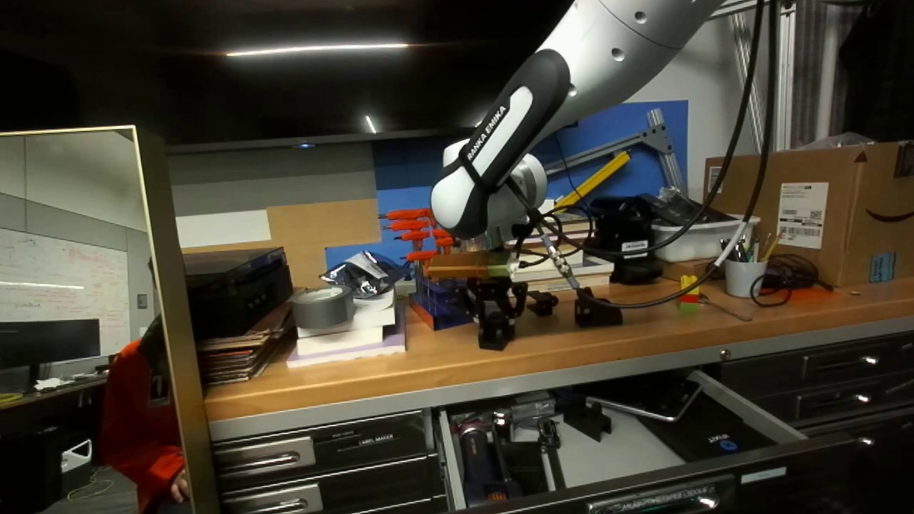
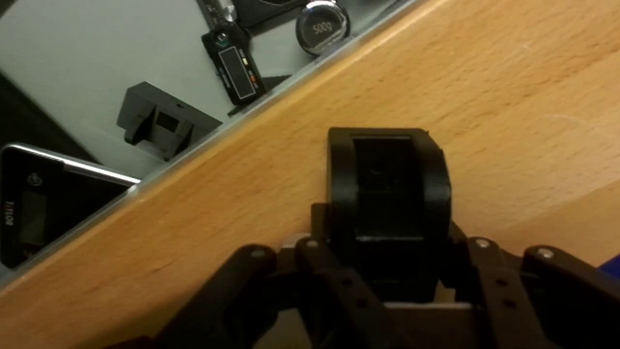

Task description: Put the black objects in the drawer and close it

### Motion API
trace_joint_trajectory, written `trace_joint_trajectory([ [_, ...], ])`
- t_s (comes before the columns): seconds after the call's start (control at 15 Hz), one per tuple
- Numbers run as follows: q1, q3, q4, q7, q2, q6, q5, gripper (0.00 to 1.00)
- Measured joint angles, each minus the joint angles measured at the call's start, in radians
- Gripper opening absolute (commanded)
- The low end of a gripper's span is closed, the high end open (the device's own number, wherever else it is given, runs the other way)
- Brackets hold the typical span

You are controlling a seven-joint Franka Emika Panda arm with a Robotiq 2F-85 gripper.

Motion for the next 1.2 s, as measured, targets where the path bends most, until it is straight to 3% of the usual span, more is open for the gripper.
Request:
trace_joint_trajectory([
  [0.33,-0.007,0.000,-0.164,-0.025,-0.121,-0.040,0.009,0.25],
  [0.6,-0.003,0.001,-0.353,0.037,-0.258,-0.038,0.011,0.25],
  [0.93,0.023,0.023,-0.564,0.355,-0.369,0.005,0.009,0.25],
  [1.2,0.028,0.060,-0.648,0.598,-0.369,0.089,0.027,0.25],
])
